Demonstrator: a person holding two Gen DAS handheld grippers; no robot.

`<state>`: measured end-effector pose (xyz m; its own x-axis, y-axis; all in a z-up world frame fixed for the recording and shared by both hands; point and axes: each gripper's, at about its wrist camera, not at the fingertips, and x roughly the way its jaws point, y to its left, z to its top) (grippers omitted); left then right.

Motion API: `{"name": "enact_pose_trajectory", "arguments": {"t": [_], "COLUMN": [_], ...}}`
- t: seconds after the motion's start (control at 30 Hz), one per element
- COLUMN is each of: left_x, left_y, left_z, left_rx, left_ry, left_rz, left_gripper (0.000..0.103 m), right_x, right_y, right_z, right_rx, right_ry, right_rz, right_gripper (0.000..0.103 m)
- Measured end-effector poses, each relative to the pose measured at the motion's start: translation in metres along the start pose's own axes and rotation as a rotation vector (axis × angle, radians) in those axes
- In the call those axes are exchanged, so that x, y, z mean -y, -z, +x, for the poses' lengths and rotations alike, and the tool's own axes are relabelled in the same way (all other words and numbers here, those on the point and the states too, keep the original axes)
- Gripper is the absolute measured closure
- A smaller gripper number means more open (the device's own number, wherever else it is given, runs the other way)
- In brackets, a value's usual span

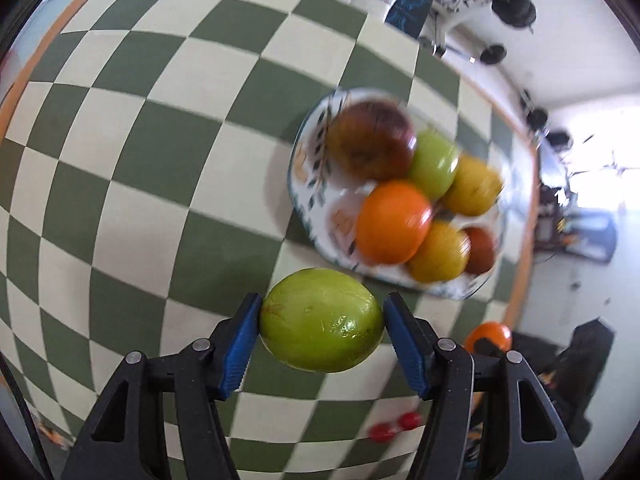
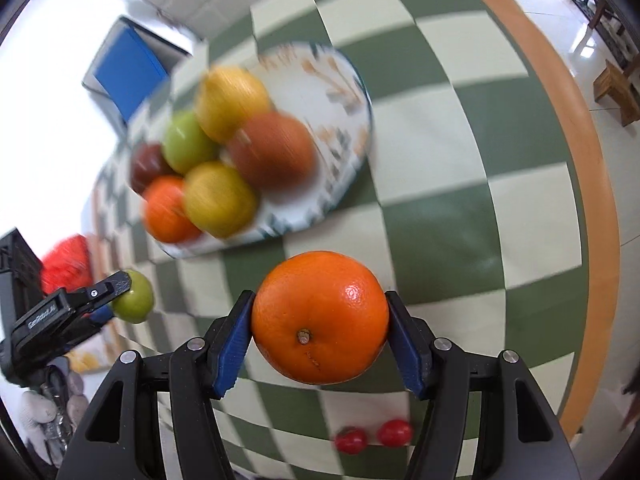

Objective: Organize fruits
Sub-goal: 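Set the orange on the plate with the right tool while the left sets the green apple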

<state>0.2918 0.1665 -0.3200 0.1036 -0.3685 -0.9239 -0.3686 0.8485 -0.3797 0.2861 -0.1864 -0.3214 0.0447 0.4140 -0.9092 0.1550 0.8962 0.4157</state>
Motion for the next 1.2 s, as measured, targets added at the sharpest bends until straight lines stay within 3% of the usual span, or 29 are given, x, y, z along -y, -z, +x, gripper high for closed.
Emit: {"name": "enact_pose_trajectory", "arguments": {"t": [0.13,0.27,0.4,0.6,0.67,0.77,0.87,1.1,1.13,1.17,1.2], "left_x": [0.01,0.002,0.007,0.02,0.021,0.021,0.022,0.026,0.029,0.033,0.037], "left_y": [-0.027,-0.05,-0.057,-0.06,-0.059,-0.059,-0.058,-0.055,-0.053,-0.051,-0.049], "left_z": [-0.008,0.004,0.014,0.019,0.018,0.016,0.013,0.009,0.006,0.002,0.0], "left_rx": [0.029,0.011,-0.019,-0.028,-0.033,-0.027,-0.012,-0.001,0.006,0.018,0.033], "left_ry": [0.048,0.063,0.077,0.041,0.032,0.013,-0.009,-0.002,-0.013,-0.033,-0.054], "left_rz": [-0.066,-0.144,-0.189,-0.176,-0.165,-0.147,-0.126,-0.102,-0.087,-0.065,-0.044], "left_gripper": [0.043,0.043,0.043,0.042,0.043,0.042,0.035,0.032,0.025,0.013,0.009], "right_x": [-0.008,-0.01,-0.005,-0.014,-0.012,-0.011,-0.014,-0.026,-0.031,-0.034,-0.04], "right_y": [-0.034,-0.074,-0.111,-0.137,-0.139,-0.137,-0.134,-0.12,-0.116,-0.113,-0.108], "right_z": [-0.026,-0.035,-0.025,0.01,0.017,0.019,0.017,0.003,-0.001,-0.004,-0.008], "right_rx": [0.067,0.119,0.115,0.066,0.045,0.051,0.057,0.07,0.082,0.089,0.099], "right_ry": [-0.046,-0.019,0.016,0.06,0.06,0.044,0.046,0.05,0.068,0.086,0.114], "right_rz": [0.035,0.058,0.076,0.061,0.073,0.08,0.075,0.036,0.014,-0.003,-0.029], "right_gripper": [0.037,0.037,0.037,0.037,0.035,0.024,0.023,0.021,0.021,0.018,0.009]}}
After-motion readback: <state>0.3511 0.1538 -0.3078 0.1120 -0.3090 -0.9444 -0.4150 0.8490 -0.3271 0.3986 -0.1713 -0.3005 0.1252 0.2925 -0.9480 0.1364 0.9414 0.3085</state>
